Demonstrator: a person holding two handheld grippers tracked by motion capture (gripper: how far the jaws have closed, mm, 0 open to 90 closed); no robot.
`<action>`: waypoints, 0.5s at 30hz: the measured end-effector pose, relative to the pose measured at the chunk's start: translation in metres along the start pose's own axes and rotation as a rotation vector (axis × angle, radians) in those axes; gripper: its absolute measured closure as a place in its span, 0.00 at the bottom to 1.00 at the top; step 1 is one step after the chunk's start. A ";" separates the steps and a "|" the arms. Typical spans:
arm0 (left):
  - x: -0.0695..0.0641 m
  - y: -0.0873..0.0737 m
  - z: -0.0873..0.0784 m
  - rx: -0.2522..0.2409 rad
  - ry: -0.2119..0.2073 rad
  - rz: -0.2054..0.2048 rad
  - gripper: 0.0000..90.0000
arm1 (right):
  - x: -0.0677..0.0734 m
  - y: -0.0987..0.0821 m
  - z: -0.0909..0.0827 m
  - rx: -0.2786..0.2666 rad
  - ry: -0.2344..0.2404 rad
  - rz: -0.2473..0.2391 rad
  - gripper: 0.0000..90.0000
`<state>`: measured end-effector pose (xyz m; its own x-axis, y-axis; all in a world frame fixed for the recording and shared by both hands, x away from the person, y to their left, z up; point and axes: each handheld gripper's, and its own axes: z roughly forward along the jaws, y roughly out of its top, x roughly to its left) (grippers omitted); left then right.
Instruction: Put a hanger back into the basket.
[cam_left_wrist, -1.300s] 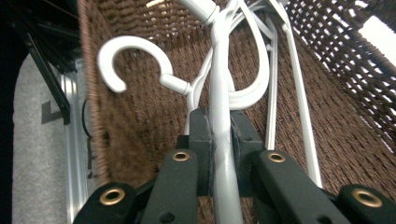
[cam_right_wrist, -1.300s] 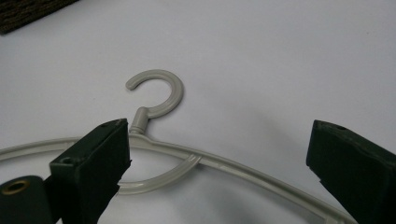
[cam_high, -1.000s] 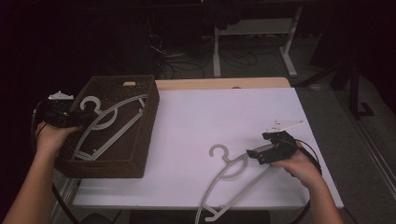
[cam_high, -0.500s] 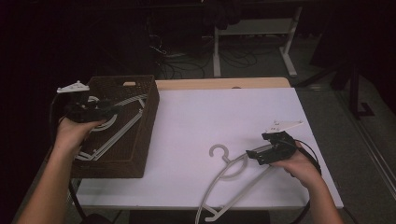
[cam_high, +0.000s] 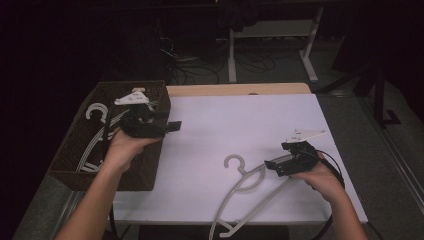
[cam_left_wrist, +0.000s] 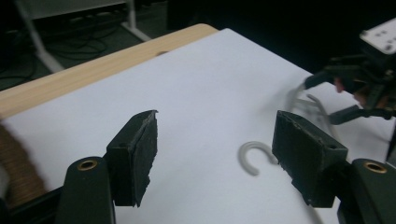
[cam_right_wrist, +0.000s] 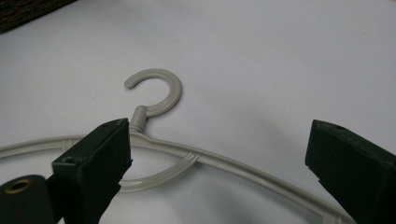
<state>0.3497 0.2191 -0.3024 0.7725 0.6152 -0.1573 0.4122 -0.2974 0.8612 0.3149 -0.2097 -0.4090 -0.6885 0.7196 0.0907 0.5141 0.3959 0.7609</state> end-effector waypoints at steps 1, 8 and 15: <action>-0.004 -0.002 0.006 0.000 -0.015 0.003 0.34 | 0.000 0.000 0.000 0.006 -0.002 0.002 0.08; -0.019 -0.025 0.045 0.012 -0.087 0.015 0.32 | 0.001 -0.006 -0.011 0.030 -0.011 0.034 0.17; -0.022 -0.045 0.067 0.035 -0.117 0.019 0.30 | -0.002 -0.020 -0.027 0.021 -0.043 0.092 0.40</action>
<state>0.3461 0.1699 -0.3704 0.8305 0.5206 -0.1980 0.4121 -0.3351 0.8473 0.2919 -0.2344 -0.4069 -0.6151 0.7774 0.1317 0.5852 0.3382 0.7370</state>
